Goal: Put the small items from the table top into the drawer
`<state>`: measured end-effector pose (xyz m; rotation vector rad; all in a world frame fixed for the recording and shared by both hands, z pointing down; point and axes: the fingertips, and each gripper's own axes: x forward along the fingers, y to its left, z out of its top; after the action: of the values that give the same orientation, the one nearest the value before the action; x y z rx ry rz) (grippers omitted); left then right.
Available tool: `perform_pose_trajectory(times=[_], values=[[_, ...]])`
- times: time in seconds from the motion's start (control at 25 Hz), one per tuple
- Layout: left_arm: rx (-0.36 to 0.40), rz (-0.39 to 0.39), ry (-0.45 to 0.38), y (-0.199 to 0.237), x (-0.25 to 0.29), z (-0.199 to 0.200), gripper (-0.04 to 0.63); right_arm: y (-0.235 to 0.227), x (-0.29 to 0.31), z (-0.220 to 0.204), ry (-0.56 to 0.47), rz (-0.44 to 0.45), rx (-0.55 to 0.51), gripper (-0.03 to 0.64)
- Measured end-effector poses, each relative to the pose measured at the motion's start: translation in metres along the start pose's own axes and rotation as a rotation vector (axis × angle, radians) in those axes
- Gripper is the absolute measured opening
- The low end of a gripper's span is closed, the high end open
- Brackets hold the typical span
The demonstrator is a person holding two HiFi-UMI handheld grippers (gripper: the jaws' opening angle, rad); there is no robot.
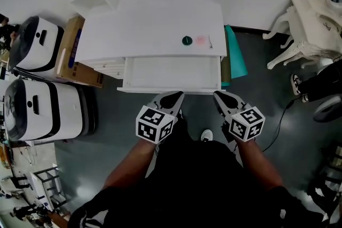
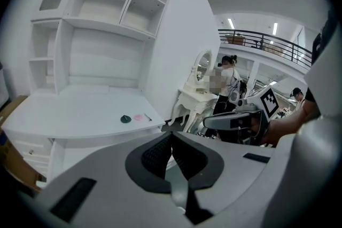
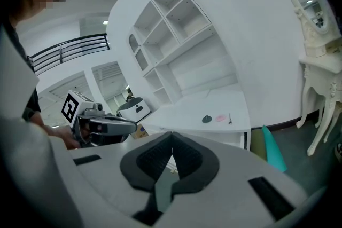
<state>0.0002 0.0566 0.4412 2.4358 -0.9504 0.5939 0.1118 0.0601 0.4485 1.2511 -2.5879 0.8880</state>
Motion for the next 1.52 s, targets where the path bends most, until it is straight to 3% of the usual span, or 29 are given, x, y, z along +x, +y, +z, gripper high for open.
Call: perform_pose_trajectory(times=[0.28,0.6,0.8,1.08,1.4,1.52], values=[[0.004,-0.054,0.01,0.04,0.016,0.014,0.011,-0.016,0.045,0.013,0.041,-0.091,-0.041,0.021],[0.04,-0.094,0.013,0.093,0.024,0.034,0.011,-0.044,0.088,0.044,0.019,-0.226,-0.049,0.022],[0.1,-0.128,0.059,0.118,0.033,0.032,0.011,-0.058,0.109,0.046,0.044,-0.295,-0.039,0.023],[0.113,-0.17,0.081,0.138,0.041,0.029,0.011,-0.093,0.13,0.046,0.066,-0.409,-0.062,0.023],[0.13,-0.115,0.113,0.151,0.067,0.027,0.011,-0.153,0.161,0.026,0.197,-0.467,-0.166,0.025],[0.104,-0.088,0.111,0.154,0.076,0.029,0.011,-0.17,0.172,0.016,0.248,-0.463,-0.184,0.028]])
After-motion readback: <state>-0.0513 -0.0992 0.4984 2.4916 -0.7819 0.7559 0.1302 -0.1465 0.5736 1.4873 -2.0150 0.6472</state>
